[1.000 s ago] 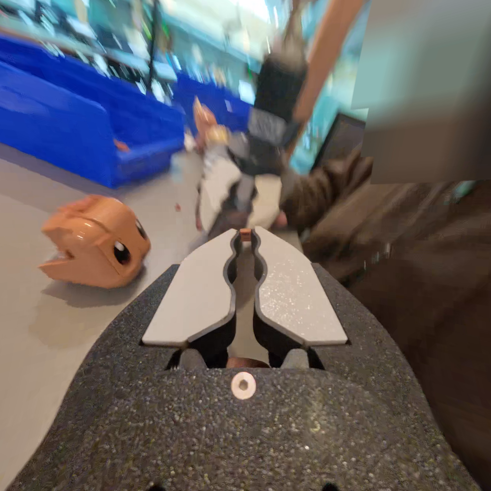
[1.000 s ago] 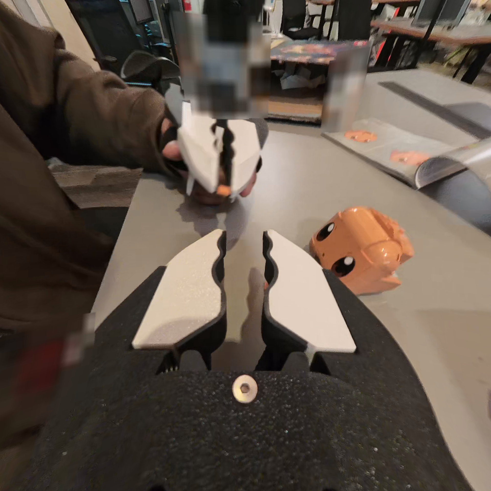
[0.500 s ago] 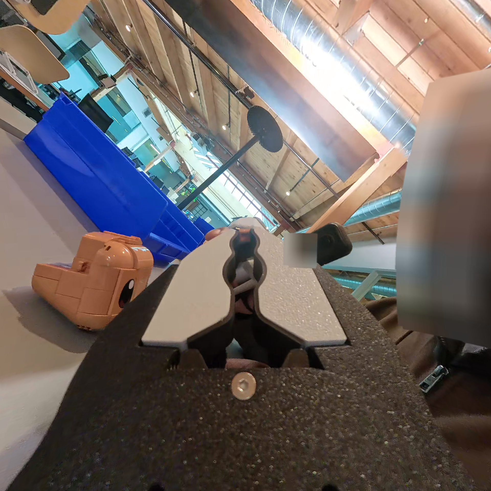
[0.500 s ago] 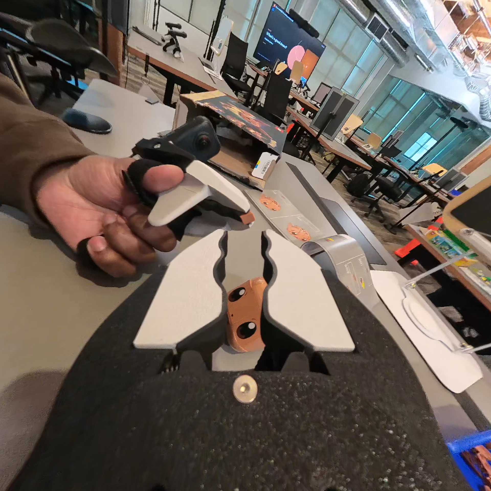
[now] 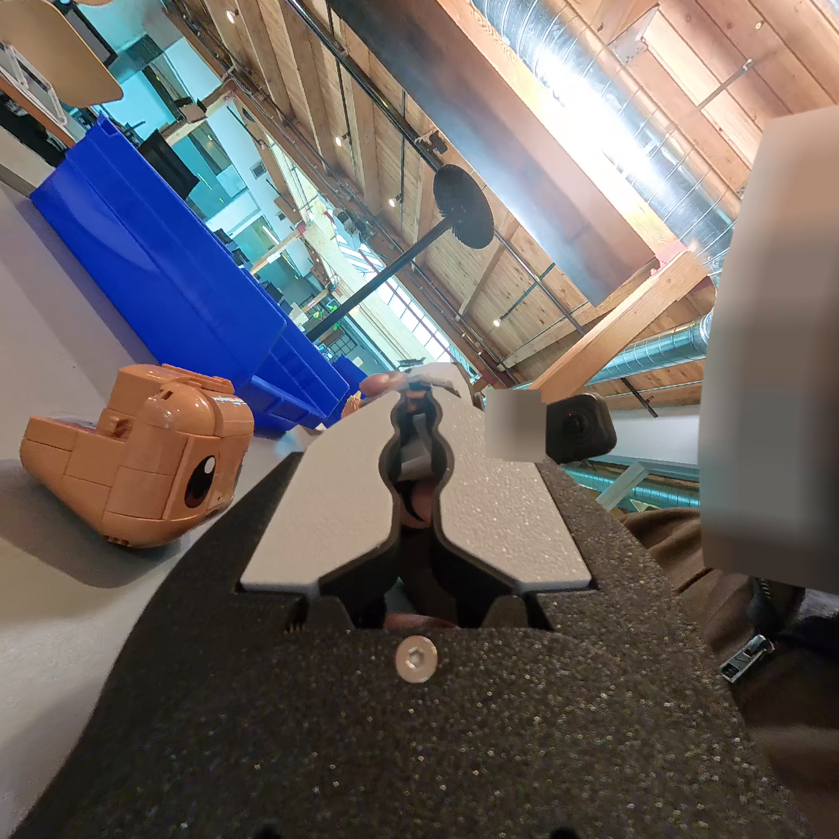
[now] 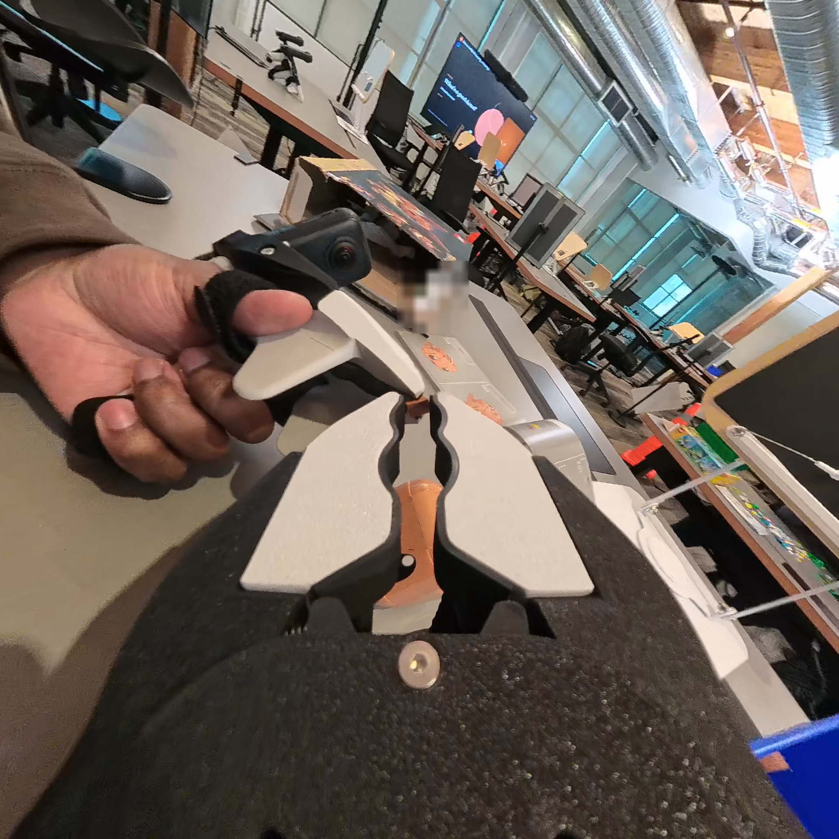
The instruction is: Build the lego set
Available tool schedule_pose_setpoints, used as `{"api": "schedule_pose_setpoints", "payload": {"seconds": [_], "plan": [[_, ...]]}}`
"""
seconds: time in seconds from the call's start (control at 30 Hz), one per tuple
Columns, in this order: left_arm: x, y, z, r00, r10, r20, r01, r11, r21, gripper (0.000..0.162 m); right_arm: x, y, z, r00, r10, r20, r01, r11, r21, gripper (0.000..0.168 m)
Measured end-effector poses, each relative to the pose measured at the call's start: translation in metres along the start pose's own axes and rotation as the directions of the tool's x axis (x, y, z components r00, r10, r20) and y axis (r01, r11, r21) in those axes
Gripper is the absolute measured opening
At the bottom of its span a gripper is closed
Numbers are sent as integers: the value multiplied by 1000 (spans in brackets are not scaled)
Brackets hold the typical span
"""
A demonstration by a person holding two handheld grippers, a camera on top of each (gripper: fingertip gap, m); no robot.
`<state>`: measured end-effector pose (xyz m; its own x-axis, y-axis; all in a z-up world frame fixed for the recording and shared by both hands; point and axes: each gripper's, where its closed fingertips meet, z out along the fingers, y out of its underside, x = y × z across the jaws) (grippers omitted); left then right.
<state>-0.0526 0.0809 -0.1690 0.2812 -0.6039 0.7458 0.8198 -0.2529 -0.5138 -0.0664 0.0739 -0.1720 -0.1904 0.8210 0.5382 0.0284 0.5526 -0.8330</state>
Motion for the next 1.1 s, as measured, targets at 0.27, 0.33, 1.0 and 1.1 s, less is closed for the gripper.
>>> {"api": "schedule_pose_setpoints", "payload": {"seconds": [0.27,0.33,1.0,1.1], "plan": [[2,13,1,994,108,-6,-108,976,-190,8,-6,2,-11,994,-48,97,46,998,30,9],[-1,15,0,986,165,10,-157,956,-248,9,-4,3,-15,994,-55,90,52,998,34,9],[-114,31,-11,806,589,47,-270,437,-858,73,22,25,-35,999,6,47,-7,1000,18,9],[-112,26,-5,783,620,-39,-359,401,-843,78,22,27,-37,998,11,58,-12,1000,17,9]]}}
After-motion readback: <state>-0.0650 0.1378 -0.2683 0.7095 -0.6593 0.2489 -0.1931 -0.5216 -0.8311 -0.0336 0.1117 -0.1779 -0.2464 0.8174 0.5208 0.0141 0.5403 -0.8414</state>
